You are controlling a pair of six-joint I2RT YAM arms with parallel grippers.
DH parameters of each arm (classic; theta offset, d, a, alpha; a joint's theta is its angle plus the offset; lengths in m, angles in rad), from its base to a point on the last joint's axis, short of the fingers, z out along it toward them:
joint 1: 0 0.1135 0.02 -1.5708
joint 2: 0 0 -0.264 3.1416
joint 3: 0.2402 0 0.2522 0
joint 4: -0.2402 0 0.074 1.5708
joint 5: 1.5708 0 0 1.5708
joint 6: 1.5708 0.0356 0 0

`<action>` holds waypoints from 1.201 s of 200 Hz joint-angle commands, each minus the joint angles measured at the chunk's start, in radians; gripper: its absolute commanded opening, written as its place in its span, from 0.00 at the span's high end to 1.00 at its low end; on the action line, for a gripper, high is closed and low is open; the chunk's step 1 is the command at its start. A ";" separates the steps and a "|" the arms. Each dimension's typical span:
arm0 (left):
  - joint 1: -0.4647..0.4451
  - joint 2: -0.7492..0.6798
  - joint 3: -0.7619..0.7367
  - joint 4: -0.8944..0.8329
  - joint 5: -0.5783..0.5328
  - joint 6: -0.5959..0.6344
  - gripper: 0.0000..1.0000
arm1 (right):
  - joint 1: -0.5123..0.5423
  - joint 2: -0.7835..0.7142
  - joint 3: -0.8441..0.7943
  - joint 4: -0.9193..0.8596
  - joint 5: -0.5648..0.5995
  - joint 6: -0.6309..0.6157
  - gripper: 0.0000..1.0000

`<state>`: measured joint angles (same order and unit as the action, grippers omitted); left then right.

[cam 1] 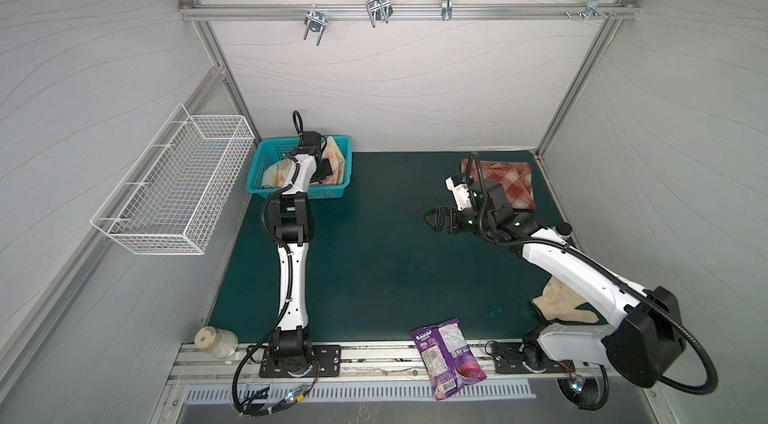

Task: Fold and stack the skirts
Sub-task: 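Grasp the floral skirt in the teal basket with the left gripper, then lift the floral skirt out of the basket with the left gripper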

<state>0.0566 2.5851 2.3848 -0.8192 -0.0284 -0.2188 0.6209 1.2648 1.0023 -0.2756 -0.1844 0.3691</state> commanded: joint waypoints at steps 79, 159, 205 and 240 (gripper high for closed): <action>-0.004 -0.507 -0.360 0.212 0.141 -0.106 1.00 | 0.041 -0.074 -0.002 0.015 0.007 0.024 0.01; -0.006 -0.402 -0.294 0.149 0.191 -0.145 0.35 | 0.059 -0.031 -0.008 0.054 -0.002 0.047 0.01; -0.010 -0.112 0.074 -0.108 0.227 -0.127 0.04 | 0.060 0.050 0.018 0.067 -0.017 0.022 0.01; -0.022 0.023 0.223 -0.198 0.199 -0.116 0.01 | 0.059 0.109 0.025 0.086 -0.031 0.022 0.01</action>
<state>0.0494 2.5599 2.5271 -0.9047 0.1799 -0.3489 0.6731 1.3434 1.0012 -0.2245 -0.1944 0.4004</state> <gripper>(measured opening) 0.989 0.991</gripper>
